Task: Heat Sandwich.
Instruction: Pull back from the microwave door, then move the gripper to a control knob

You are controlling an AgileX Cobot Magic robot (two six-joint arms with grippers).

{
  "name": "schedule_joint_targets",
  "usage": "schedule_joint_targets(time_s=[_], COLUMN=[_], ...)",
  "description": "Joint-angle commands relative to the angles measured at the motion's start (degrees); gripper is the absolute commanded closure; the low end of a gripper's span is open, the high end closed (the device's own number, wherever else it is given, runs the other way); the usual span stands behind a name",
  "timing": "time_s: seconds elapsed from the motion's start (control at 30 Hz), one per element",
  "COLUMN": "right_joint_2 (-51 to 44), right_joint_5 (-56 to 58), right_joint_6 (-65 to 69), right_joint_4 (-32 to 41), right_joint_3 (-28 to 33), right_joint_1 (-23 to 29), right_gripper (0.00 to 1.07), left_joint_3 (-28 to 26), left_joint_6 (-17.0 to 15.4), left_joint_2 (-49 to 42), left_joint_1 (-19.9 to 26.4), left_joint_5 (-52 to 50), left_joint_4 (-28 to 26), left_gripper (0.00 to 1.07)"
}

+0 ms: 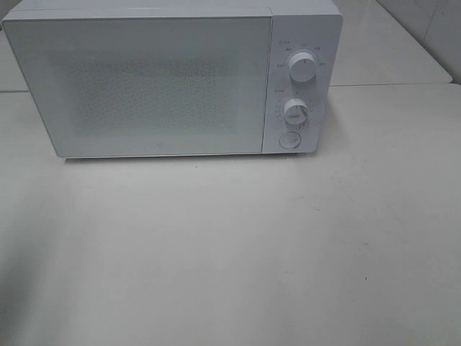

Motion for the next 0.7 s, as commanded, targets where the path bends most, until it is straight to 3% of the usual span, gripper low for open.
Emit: schedule_joint_targets(time_s=[0.03, 0.27, 0.37, 0.7], right_joint_2=[-1.5, -1.5, -1.5, -1.5], right_joint_5=[-0.7, -0.7, -0.7, -0.7], right_joint_6=[-0.5, -0.5, -0.5, -0.5], right_joint_4=[-0.2, -0.2, -0.2, -0.2], right_joint_3=[0.2, 0.2, 0.2, 0.2], right_joint_1=[-0.3, -0.3, -0.3, -0.3], right_gripper=[0.32, 0.32, 0.32, 0.32], left_joint_3=[2.1, 6.3, 9.0, 9.9], left_joint_6=[-0.3, -0.6, -2.7, -3.3], left_joint_2=[-5.2, -15.6, -22.8, -35.7], left_joint_1=[0.0, 0.0, 0.0, 0.0], left_joint_5=[0.3, -0.5, -3.0, -1.8], left_joint_4=[1.0, 0.9, 0.9, 1.2], left_gripper=[0.09, 0.09, 0.09, 0.09])
